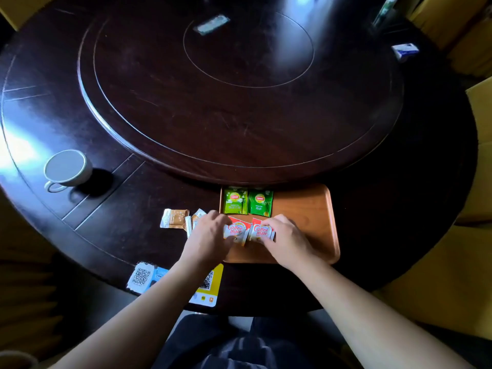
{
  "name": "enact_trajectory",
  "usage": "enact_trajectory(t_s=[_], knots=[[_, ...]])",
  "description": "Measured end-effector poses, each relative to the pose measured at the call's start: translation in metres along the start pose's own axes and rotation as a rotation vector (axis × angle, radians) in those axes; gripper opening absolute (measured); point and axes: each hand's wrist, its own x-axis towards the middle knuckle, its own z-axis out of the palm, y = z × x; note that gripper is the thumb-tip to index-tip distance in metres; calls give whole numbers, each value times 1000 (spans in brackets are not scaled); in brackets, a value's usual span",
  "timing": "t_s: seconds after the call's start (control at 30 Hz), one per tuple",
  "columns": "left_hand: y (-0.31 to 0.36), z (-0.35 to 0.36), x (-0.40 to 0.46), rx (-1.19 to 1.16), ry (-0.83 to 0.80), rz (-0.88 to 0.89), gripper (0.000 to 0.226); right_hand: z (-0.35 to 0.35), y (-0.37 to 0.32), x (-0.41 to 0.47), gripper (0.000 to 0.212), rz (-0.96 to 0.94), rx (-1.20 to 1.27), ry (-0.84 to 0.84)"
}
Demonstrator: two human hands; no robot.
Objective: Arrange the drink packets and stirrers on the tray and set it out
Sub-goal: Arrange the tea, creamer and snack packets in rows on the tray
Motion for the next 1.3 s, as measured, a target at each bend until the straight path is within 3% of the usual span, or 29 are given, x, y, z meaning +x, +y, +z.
enact_trajectory(t_s=[0.1, 0.17, 0.6, 0.93, 1.3], knots=[[-6, 9, -6, 102, -114, 269, 40, 7, -4, -1, 37, -51, -100, -66], [-8, 15, -7, 124, -145, 332, 43, 9, -6, -1, 37, -75, -131, -71], [-10, 42, 16, 393, -105, 393, 39, 6, -5, 15, 39, -128, -202, -43], [-11, 47, 21, 353, -103, 371, 35, 4, -5, 15, 37, -122, -190, -35], [-20, 53, 20, 273, -112, 289, 49, 3, -10, 13, 35, -110, -225, -35]])
